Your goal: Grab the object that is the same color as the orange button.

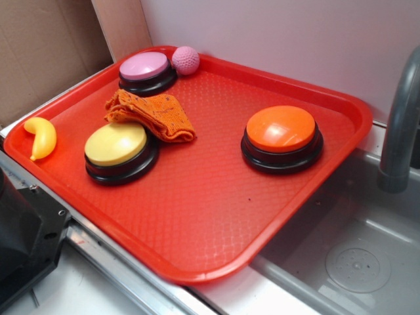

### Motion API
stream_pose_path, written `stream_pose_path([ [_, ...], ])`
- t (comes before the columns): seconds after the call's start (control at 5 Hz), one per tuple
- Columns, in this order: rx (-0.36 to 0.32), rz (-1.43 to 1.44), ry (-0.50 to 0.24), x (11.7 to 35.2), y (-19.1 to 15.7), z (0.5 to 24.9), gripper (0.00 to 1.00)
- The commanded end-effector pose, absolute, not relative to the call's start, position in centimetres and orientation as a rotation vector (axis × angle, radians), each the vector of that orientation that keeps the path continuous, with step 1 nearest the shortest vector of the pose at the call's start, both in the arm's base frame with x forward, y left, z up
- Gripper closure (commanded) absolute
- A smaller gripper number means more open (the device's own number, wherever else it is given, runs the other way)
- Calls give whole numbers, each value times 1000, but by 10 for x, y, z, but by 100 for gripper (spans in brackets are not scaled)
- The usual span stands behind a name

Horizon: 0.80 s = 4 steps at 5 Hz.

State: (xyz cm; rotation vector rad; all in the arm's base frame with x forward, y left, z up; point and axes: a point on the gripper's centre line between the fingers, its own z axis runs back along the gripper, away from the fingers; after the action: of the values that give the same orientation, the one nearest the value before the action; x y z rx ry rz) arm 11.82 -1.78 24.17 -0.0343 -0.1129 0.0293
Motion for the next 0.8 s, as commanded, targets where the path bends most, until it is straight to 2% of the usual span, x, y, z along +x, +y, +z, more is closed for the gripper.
stream_pose_path([
  [0.0,-34,29,-113,118,-18,242,0],
  [0.2,14,158,-101,135,-17,226,0],
  [0.4,1,337,-147,153,-14,201,0],
  [0.6,-47,524,-188,174,-4,175,0],
])
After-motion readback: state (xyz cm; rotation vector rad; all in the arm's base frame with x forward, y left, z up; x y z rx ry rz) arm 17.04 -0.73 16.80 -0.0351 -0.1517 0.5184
